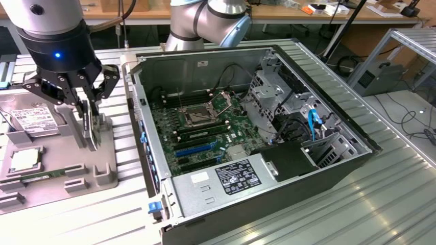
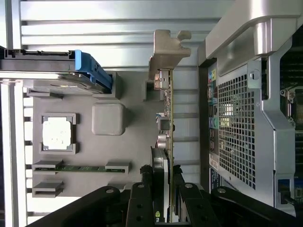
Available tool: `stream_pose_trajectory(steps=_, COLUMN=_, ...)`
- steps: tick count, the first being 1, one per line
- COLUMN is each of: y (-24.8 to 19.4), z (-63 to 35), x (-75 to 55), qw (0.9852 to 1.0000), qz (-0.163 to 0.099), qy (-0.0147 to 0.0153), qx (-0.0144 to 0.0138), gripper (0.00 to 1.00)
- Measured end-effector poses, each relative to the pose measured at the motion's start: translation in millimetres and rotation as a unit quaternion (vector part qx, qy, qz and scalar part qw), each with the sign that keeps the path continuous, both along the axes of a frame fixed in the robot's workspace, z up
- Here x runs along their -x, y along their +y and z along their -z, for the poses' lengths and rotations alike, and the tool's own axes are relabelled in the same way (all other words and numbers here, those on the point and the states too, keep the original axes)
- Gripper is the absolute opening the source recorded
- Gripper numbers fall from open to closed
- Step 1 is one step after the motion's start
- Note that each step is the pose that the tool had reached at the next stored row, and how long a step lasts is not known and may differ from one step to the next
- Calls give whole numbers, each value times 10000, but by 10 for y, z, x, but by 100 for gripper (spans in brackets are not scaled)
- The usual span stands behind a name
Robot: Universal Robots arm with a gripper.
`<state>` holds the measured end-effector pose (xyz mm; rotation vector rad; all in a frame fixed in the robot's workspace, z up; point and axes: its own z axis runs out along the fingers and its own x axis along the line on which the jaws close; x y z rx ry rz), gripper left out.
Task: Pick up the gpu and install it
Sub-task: 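Pick up the gpu and move the gpu toward the slot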
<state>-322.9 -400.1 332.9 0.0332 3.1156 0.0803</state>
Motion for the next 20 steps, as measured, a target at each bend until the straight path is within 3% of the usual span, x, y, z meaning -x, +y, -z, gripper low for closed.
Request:
stream_pose_trajectory(steps=7, y=0, z=-77, x=-1, qw=10000, qz=0, qy=-1, qx=-6, gripper=27)
stream_pose_trajectory(steps=8, y=0, z=-79, x=-6, qw=10000, qz=0, qy=10, qx=-6, gripper=27)
stream_pose_trajectory(steps=10, y=0, z=-79, x=-16, qw=9999, qz=0, qy=120, qx=-7, gripper=27)
stream_pose_trajectory(steps=11, y=-1, z=-78, x=-17, qw=9999, qz=0, qy=157, qx=-9, gripper=27)
stream_pose_trajectory(steps=13, y=-1, z=-85, x=-19, qw=9999, qz=0, qy=160, qx=-3, gripper=27)
stream_pose_trajectory(steps=17, y=-2, z=-89, x=-19, qw=9999, qz=1, qy=161, qx=63, gripper=27)
stream_pose_trajectory(steps=20, y=-1, z=-115, x=-19, qw=9999, qz=1, qy=160, qx=66, gripper=27)
